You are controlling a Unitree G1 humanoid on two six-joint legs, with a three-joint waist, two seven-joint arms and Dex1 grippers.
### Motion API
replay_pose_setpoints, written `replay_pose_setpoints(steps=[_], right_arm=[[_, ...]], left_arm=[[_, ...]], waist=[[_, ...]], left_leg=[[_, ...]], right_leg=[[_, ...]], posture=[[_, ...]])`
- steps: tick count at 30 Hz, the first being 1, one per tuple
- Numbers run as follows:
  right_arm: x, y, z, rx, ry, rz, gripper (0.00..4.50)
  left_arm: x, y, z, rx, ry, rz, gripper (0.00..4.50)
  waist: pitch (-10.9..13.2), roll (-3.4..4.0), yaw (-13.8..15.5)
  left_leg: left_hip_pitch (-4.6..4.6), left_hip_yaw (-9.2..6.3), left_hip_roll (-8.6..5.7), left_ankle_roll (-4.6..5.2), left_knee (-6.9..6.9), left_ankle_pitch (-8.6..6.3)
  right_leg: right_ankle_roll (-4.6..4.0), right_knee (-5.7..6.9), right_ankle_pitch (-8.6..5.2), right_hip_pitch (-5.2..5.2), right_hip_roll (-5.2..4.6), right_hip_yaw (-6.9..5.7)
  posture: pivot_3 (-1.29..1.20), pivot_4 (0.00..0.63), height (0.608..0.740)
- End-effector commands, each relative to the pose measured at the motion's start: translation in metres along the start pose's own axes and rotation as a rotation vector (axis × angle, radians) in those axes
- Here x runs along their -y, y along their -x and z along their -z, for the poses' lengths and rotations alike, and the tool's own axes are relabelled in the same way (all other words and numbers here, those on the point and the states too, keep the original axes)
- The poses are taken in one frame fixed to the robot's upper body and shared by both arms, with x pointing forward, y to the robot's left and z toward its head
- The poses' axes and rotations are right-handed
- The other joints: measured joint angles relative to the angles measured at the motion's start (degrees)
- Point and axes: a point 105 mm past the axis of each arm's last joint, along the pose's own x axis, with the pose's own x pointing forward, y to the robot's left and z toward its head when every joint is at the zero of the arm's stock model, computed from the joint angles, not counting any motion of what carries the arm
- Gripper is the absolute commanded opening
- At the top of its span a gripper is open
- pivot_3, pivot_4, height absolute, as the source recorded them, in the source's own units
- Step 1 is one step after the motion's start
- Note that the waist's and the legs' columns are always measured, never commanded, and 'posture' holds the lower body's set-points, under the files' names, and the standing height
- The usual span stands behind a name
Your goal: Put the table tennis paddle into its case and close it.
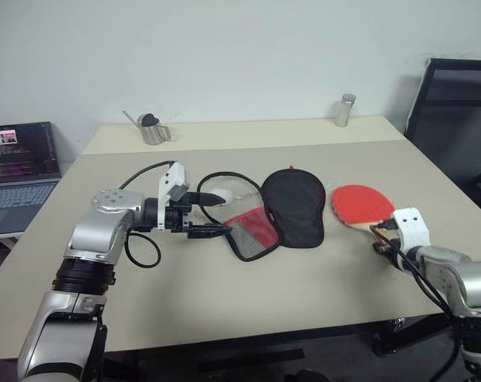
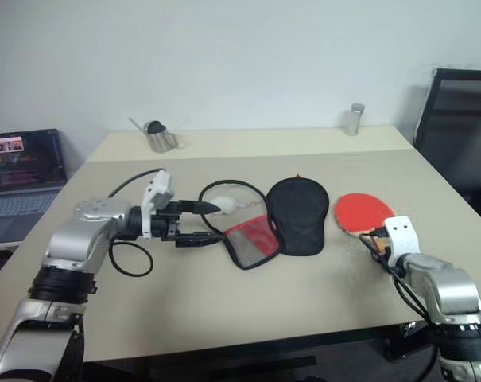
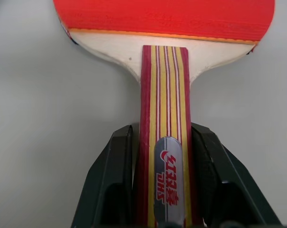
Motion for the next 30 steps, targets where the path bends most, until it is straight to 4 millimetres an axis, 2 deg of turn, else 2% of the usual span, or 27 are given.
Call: replay_pose_setpoints(steps=[1,6,13,15,18,30], right_arm=[[-0.019,0.014,0.005,-0.026,0.02,-0.116,1.33],[-0.008,0.019,0.017,-0.069,-0.032,-0.077,1.33],[-0.01,0.022,0.02,-0.085,-0.059,-0.114,1.33],[-0.009,0.02,0.017,-0.08,-0.054,-0.109,2.07],[-0.009,0.014,0.012,-0.083,-0.043,-0.104,2.81],[-0.002,-0.015,-0.013,-0.024,-0.08,-0.068,2.81]], left_arm=[[0.004,-0.005,-0.011,0.022,-0.047,0.038,4.5],[0.005,-0.009,-0.011,0.025,-0.046,0.059,4.5],[0.007,-0.014,-0.01,0.028,-0.044,0.075,4.5],[0.008,-0.015,-0.009,0.026,-0.044,0.076,4.5],[0.007,-0.012,-0.009,0.023,-0.044,0.065,4.5],[0.007,-0.006,-0.011,0.013,-0.05,0.045,4.5]], waist=[[-0.02,-0.03,-0.01],[-0.02,-0.04,0.19],[-0.04,-0.06,0.99],[-0.04,-0.06,1.03],[-0.06,-0.1,1.0],[-0.17,-0.28,0.11]], left_leg=[[0.01,0.03,0.01,0.0,0.01,0.0],[0.02,0.08,-0.02,0.0,0.0,0.0],[-0.02,0.06,-0.05,0.0,0.0,-0.01],[-0.02,0.05,-0.04,0.0,0.0,-0.01],[0.01,0.07,-0.03,-0.01,0.01,-0.01],[0.14,0.19,-0.02,0.0,0.09,0.0]], right_leg=[[0.0,-0.01,0.0,0.0,0.0,0.0],[0.01,-0.03,0.0,0.01,-0.02,0.0],[0.01,-0.1,0.0,0.01,-0.04,-0.03],[0.0,-0.1,0.0,0.01,-0.04,-0.03],[0.01,-0.08,0.0,0.02,-0.03,-0.04],[0.0,-0.05,0.12,0.11,-0.03,0.02]], posture=[[0.0,0.15,0.74],[0.0,0.15,0.74],[0.0,0.15,0.74],[0.0,0.15,0.74],[0.0,0.15,0.74],[0.0,0.15,0.74]])
